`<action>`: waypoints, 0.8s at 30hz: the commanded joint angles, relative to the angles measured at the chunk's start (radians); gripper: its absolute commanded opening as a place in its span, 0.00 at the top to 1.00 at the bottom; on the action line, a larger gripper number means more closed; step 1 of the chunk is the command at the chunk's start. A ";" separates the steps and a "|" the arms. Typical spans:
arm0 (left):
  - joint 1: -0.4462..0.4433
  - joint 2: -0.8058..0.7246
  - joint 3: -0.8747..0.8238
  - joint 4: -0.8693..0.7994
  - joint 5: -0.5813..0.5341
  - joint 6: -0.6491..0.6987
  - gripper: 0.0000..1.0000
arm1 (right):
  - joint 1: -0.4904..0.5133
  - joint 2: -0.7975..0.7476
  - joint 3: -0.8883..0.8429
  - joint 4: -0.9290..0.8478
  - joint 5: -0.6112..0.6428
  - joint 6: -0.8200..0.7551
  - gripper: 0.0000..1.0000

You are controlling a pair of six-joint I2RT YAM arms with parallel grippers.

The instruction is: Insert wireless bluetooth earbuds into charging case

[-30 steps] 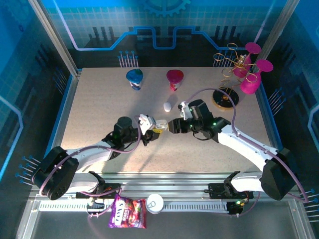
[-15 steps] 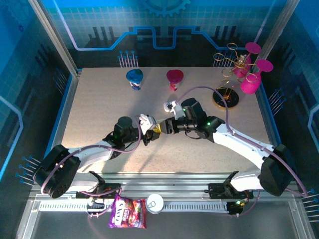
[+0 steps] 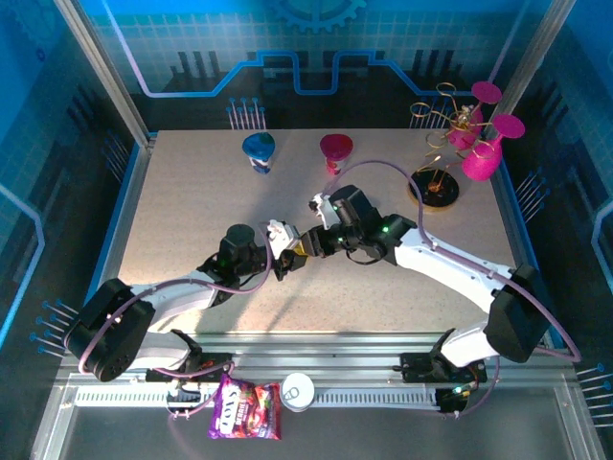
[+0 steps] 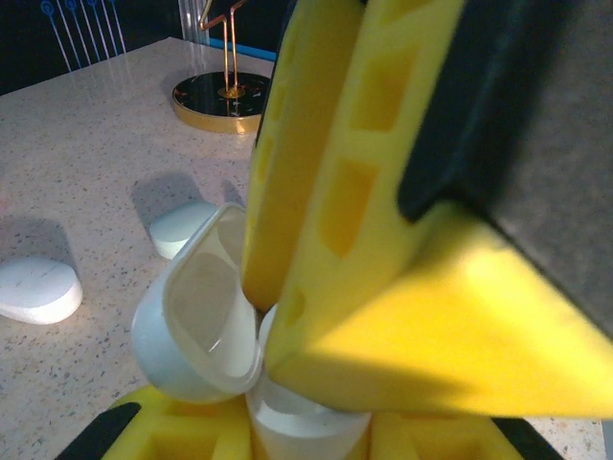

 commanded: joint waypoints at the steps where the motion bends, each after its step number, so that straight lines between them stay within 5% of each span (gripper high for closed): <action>1: -0.001 -0.035 0.016 0.051 -0.005 -0.015 1.00 | 0.026 0.023 0.022 -0.098 0.005 -0.014 0.75; 24: -0.002 -0.024 0.007 0.037 0.011 -0.006 1.00 | -0.052 -0.149 -0.007 -0.036 0.010 -0.009 0.80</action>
